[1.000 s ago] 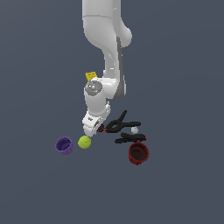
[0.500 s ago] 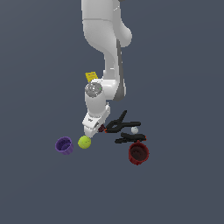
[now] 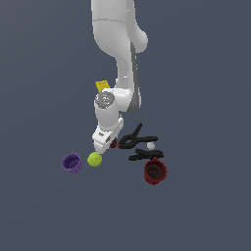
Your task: Pick up a designated object from a clutter of objects.
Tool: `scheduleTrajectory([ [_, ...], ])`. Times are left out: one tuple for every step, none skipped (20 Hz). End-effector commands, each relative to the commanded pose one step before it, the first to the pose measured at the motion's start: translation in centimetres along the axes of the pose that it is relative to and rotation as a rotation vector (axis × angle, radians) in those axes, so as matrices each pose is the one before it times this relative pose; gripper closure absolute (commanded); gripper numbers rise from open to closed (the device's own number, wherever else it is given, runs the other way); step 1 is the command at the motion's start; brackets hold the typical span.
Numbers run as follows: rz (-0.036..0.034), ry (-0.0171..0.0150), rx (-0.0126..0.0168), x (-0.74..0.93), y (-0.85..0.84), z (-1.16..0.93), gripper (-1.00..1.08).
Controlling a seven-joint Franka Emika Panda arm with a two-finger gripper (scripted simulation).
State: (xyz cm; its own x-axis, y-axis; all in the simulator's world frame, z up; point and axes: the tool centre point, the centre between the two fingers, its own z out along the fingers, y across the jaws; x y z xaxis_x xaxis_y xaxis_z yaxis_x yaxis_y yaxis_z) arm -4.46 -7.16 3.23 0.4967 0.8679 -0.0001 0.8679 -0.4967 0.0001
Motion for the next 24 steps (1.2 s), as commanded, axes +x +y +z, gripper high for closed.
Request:
scheduleTrajectory([
  [0.00001, 0.00050, -0.00137, 0.033, 0.110, -0.597, 1.08],
  [0.00000, 0.00000, 0.00000, 0.009, 0.038, -0.336, 1.08],
  [0.00000, 0.00000, 0.00000, 0.011, 0.044, -0.390, 1.08],
  [0.00000, 0.00000, 0.00000, 0.013, 0.050, -0.444, 1.08],
  [0.00000, 0.00000, 0.00000, 0.014, 0.057, -0.497, 1.08],
  [0.00000, 0.00000, 0.00000, 0.016, 0.063, -0.549, 1.08],
  [0.00000, 0.00000, 0.00000, 0.017, 0.069, -0.600, 1.08],
  [0.00000, 0.00000, 0.00000, 0.019, 0.075, -0.650, 1.08],
  [0.00000, 0.00000, 0.00000, 0.020, 0.081, -0.699, 1.08],
  [0.00000, 0.00000, 0.00000, 0.022, 0.087, -0.747, 1.08],
  [0.00000, 0.00000, 0.00000, 0.024, 0.093, -0.794, 1.08],
  [0.00000, 0.00000, 0.00000, 0.025, 0.099, -0.841, 1.08],
  [0.00000, 0.00000, 0.00000, 0.027, 0.105, -0.887, 1.08],
  [0.00000, 0.00000, 0.00000, 0.028, 0.111, -0.933, 1.08],
  [-0.00014, -0.00010, 0.00046, 0.038, 0.120, -0.955, 1.08],
  [0.00000, 0.00000, 0.00000, 0.031, 0.122, -1.013, 1.08],
  [0.00000, 0.00000, 0.00000, 0.032, 0.123, -1.011, 1.08],
  [0.00000, 0.00000, 0.00000, 0.032, 0.123, -1.006, 1.08],
  [0.00000, 0.00000, 0.00000, 0.032, 0.124, -1.002, 1.08],
  [0.00000, 0.00000, 0.00000, 0.033, 0.125, -0.999, 1.08],
  [0.00000, 0.00000, 0.00000, 0.033, 0.126, -0.997, 1.08],
  [0.00000, 0.00000, 0.00000, 0.034, 0.127, -0.995, 1.08],
  [0.00000, 0.00000, 0.00000, 0.034, 0.128, -0.993, 1.08],
  [0.00000, 0.00000, 0.00000, 0.035, 0.130, -0.993, 1.08],
])
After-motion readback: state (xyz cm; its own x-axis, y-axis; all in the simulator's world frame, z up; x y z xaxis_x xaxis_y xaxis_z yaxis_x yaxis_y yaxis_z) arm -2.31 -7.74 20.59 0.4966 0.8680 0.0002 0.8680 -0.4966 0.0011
